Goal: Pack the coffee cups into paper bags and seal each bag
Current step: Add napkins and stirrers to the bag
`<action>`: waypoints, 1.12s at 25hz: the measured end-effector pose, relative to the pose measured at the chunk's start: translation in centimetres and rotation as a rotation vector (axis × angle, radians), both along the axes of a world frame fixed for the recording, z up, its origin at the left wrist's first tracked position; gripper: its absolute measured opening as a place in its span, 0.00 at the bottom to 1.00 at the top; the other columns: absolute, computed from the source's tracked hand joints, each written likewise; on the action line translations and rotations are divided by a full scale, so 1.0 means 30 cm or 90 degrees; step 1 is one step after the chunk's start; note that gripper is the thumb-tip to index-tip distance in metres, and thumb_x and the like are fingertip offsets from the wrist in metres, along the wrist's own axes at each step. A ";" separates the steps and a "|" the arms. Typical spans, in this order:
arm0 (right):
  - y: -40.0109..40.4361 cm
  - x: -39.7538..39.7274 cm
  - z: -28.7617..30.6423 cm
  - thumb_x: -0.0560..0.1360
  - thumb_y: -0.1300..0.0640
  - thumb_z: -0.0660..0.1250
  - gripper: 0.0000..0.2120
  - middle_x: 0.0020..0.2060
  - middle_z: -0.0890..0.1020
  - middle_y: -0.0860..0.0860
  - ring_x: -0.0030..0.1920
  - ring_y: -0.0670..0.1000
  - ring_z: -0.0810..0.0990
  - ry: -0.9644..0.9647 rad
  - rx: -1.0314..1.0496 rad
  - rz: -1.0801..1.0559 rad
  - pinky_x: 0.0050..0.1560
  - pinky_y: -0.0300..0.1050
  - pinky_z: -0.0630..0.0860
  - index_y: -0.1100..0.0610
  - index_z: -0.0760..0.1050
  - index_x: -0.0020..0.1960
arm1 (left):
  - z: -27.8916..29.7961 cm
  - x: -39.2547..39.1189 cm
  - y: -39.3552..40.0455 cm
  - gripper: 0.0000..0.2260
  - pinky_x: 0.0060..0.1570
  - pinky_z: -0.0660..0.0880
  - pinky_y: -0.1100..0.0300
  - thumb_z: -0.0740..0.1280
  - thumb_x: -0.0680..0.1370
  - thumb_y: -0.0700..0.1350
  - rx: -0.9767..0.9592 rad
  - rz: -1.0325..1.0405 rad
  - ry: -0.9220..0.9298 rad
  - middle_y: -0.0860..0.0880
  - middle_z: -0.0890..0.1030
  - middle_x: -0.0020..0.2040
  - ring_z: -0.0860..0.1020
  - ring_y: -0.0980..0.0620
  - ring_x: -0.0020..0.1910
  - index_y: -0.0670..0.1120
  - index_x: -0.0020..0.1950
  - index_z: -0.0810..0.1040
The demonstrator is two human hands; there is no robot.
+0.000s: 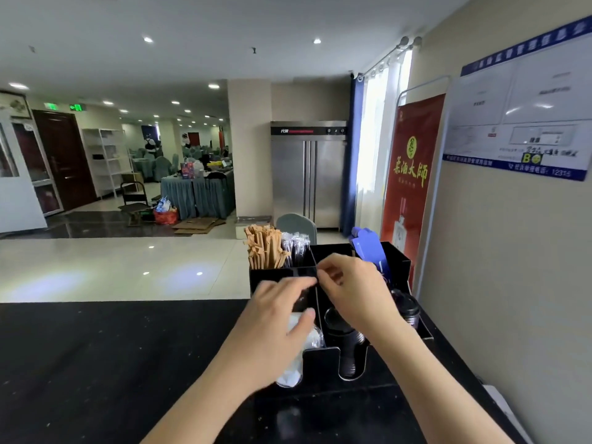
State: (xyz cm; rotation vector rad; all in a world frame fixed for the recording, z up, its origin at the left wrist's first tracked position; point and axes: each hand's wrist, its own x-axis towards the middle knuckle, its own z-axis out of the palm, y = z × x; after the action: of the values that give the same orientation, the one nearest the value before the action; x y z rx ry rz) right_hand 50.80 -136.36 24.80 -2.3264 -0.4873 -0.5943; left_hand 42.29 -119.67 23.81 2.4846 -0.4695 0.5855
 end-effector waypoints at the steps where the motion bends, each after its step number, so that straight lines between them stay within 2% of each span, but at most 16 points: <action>1: 0.019 0.039 -0.005 0.78 0.53 0.68 0.06 0.43 0.86 0.45 0.47 0.49 0.83 -0.001 -0.023 -0.003 0.50 0.51 0.80 0.50 0.83 0.52 | -0.003 0.031 -0.001 0.20 0.65 0.67 0.67 0.61 0.84 0.51 -0.009 0.011 0.006 0.66 0.70 0.66 0.62 0.64 0.65 0.58 0.76 0.66; 2: 0.038 0.073 -0.007 0.78 0.53 0.67 0.08 0.45 0.86 0.46 0.48 0.52 0.83 -0.004 -0.043 -0.006 0.51 0.51 0.79 0.51 0.83 0.53 | -0.004 0.059 0.000 0.20 0.64 0.68 0.64 0.61 0.84 0.49 -0.020 0.023 0.013 0.64 0.71 0.67 0.63 0.62 0.65 0.57 0.76 0.67; 6: 0.095 0.191 -0.009 0.78 0.54 0.67 0.09 0.47 0.87 0.50 0.51 0.56 0.83 -0.013 -0.080 -0.017 0.53 0.52 0.78 0.54 0.84 0.54 | -0.032 0.166 0.016 0.20 0.60 0.63 0.63 0.60 0.84 0.46 -0.043 0.065 0.053 0.57 0.72 0.71 0.66 0.55 0.64 0.55 0.77 0.67; 10: 0.151 0.275 -0.003 0.78 0.52 0.67 0.10 0.48 0.87 0.50 0.53 0.57 0.80 -0.027 -0.137 -0.037 0.56 0.52 0.75 0.51 0.85 0.54 | -0.058 0.235 0.047 0.20 0.63 0.67 0.57 0.60 0.84 0.45 -0.047 0.094 0.082 0.55 0.70 0.74 0.67 0.51 0.66 0.54 0.77 0.66; 14: 0.199 0.352 0.001 0.78 0.49 0.68 0.10 0.49 0.86 0.50 0.54 0.57 0.81 0.022 -0.177 -0.045 0.56 0.49 0.72 0.49 0.85 0.54 | -0.074 0.270 0.059 0.21 0.66 0.66 0.54 0.60 0.84 0.46 -0.032 0.115 0.095 0.56 0.62 0.81 0.66 0.49 0.69 0.53 0.77 0.66; 16: 0.217 0.389 0.000 0.77 0.47 0.68 0.10 0.48 0.86 0.51 0.54 0.58 0.81 0.056 -0.209 -0.054 0.53 0.48 0.70 0.50 0.85 0.53 | -0.081 0.278 0.067 0.21 0.65 0.64 0.56 0.60 0.84 0.46 -0.019 0.112 0.091 0.57 0.59 0.82 0.65 0.48 0.70 0.53 0.77 0.66; 20: 0.248 0.425 -0.005 0.78 0.44 0.69 0.12 0.54 0.85 0.50 0.59 0.56 0.79 0.103 -0.204 -0.043 0.55 0.50 0.66 0.47 0.84 0.58 | -0.085 0.282 0.080 0.21 0.65 0.59 0.61 0.61 0.84 0.46 -0.017 0.101 0.067 0.59 0.60 0.80 0.63 0.52 0.71 0.54 0.77 0.66; 23: 0.259 0.439 -0.005 0.76 0.49 0.72 0.07 0.56 0.84 0.49 0.60 0.55 0.79 0.145 -0.174 -0.017 0.57 0.50 0.65 0.45 0.83 0.54 | -0.083 0.277 0.084 0.20 0.66 0.61 0.62 0.61 0.84 0.46 -0.021 0.091 0.050 0.59 0.65 0.76 0.65 0.53 0.69 0.54 0.76 0.67; 25: 0.260 0.442 0.001 0.74 0.52 0.73 0.05 0.53 0.84 0.48 0.58 0.54 0.79 0.173 -0.147 -0.004 0.60 0.51 0.67 0.44 0.81 0.49 | -0.085 0.275 0.089 0.18 0.66 0.65 0.61 0.61 0.83 0.46 -0.030 0.083 0.047 0.61 0.68 0.72 0.67 0.55 0.66 0.54 0.74 0.69; 28: 0.254 0.446 0.001 0.72 0.54 0.74 0.07 0.42 0.83 0.44 0.55 0.52 0.81 0.204 -0.102 0.015 0.64 0.54 0.71 0.44 0.78 0.42 | -0.089 0.270 0.097 0.17 0.64 0.69 0.57 0.61 0.83 0.45 -0.049 0.080 0.055 0.61 0.70 0.69 0.69 0.55 0.63 0.55 0.72 0.71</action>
State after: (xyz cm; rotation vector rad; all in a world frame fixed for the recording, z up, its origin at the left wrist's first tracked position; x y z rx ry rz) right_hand 64.18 -128.74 24.84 -2.5017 -0.4223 -0.1683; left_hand 50.38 -116.77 21.15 2.4667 -0.2549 0.5330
